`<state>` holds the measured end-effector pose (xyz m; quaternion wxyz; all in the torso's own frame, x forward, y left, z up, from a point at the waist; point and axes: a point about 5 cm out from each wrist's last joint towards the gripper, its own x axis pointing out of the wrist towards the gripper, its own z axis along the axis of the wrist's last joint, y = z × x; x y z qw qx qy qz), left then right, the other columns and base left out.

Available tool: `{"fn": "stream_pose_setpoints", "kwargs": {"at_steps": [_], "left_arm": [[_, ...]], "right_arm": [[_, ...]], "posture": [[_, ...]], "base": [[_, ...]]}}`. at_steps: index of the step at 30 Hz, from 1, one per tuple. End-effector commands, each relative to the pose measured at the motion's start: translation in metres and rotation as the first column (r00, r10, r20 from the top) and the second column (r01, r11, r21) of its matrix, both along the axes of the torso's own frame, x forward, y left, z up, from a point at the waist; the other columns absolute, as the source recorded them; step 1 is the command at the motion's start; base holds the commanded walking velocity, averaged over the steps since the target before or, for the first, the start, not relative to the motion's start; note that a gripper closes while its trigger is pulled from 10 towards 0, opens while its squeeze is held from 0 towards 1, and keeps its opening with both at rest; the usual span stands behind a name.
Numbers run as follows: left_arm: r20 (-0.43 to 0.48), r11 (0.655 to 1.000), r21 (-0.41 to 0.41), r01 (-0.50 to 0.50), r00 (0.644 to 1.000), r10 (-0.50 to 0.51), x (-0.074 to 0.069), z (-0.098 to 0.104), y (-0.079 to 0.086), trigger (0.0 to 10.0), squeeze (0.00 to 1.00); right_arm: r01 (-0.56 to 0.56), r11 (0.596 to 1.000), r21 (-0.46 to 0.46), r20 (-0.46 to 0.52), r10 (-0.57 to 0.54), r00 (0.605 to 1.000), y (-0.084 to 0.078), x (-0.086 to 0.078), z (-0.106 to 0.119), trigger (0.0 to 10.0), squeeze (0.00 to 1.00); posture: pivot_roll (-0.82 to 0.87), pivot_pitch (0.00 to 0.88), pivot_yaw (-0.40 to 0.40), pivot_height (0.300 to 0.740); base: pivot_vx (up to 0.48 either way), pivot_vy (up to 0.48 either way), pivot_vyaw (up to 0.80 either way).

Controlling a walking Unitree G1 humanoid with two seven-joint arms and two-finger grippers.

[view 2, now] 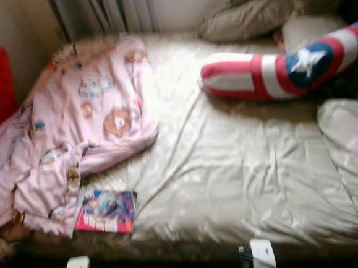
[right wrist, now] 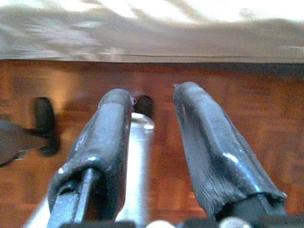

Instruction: Clean up the room

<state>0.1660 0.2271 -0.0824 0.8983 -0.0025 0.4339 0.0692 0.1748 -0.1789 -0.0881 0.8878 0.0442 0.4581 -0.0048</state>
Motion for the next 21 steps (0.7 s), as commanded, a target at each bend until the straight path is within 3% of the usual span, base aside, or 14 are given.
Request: {"fn": "stream_pose_setpoints", "kwargs": {"at_steps": [1, 21], "left_arm": [[-0.016, 1.000, -0.009, -0.001, 1.000, 0.001, -0.003, -0.002, -0.003, 10.0, 0.00], [-0.004, 1.000, 0.000, -0.012, 1.000, 0.012, -0.004, 0.001, 0.011, 10.0, 0.00]], "right_arm": [[0.021, 1.000, -0.008, -0.026, -0.021, 0.999, -0.008, -0.008, -0.003, 10.0, 0.00], [0.025, 1.000, 0.003, -0.023, -0.025, 0.999, -0.007, -0.008, -0.003, 10.0, 0.00]], "posture": [[0.05, 0.155, -0.020, 0.740], [0.05, 0.161, -0.019, 0.740]], "base": [[0.000, 0.322, 0.00], [0.000, 0.322, 0.00]]}}
